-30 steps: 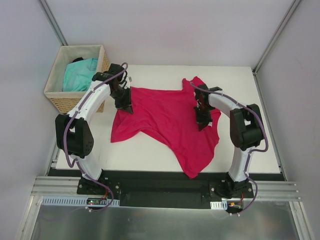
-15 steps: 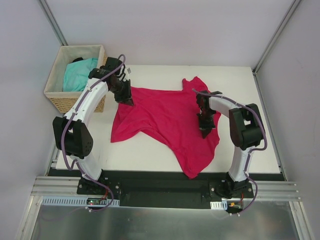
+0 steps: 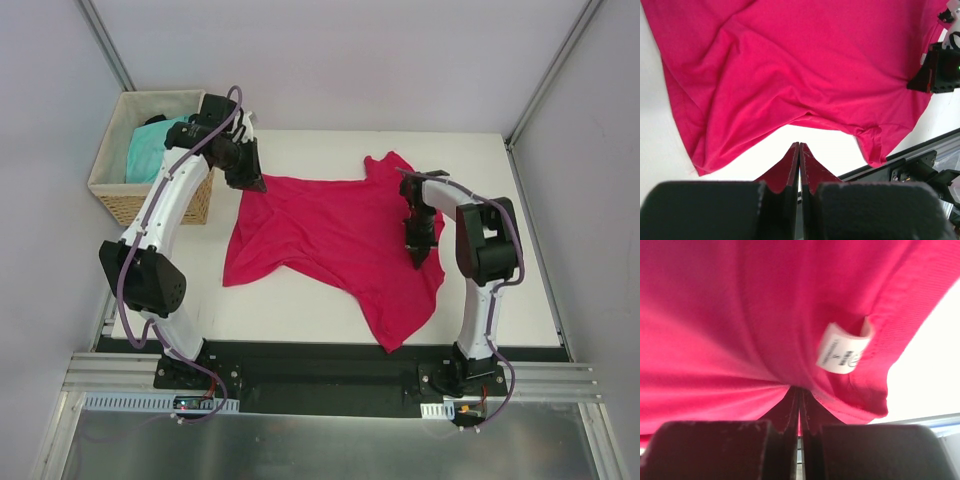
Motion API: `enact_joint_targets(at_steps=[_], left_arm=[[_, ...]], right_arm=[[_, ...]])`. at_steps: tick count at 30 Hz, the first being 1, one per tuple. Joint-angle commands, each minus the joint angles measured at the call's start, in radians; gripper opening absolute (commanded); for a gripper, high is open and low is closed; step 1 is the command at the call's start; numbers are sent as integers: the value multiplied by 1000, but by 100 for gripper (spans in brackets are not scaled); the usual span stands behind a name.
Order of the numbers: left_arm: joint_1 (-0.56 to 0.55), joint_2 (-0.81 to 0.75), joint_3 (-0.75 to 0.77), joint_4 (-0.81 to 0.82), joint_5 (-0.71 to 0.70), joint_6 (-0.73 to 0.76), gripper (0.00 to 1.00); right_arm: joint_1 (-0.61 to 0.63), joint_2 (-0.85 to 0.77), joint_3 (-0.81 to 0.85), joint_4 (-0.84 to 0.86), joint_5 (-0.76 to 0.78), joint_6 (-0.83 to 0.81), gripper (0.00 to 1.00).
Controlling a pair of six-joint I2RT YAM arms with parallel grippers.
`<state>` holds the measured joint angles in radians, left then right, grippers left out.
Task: Fold and stack the t-shirts
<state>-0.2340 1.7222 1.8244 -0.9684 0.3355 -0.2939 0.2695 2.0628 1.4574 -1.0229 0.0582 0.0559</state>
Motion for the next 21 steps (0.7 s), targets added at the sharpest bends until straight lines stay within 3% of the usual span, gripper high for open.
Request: enact_joint_targets(at_steps=[1, 11, 15, 21], left_arm=[[9, -3, 96, -70, 10, -5, 0], [12, 13, 112, -101, 3, -5, 0], [9, 30, 43, -105, 13, -8, 0], [-59, 143, -111, -99, 43, 45, 0]], right_arm=[[-73, 78, 124, -81, 100, 53, 1], [-119, 79, 225, -74, 49, 47, 1], [-82, -90, 204, -7, 52, 55, 1], [-32, -147, 264, -7, -49, 44, 2]])
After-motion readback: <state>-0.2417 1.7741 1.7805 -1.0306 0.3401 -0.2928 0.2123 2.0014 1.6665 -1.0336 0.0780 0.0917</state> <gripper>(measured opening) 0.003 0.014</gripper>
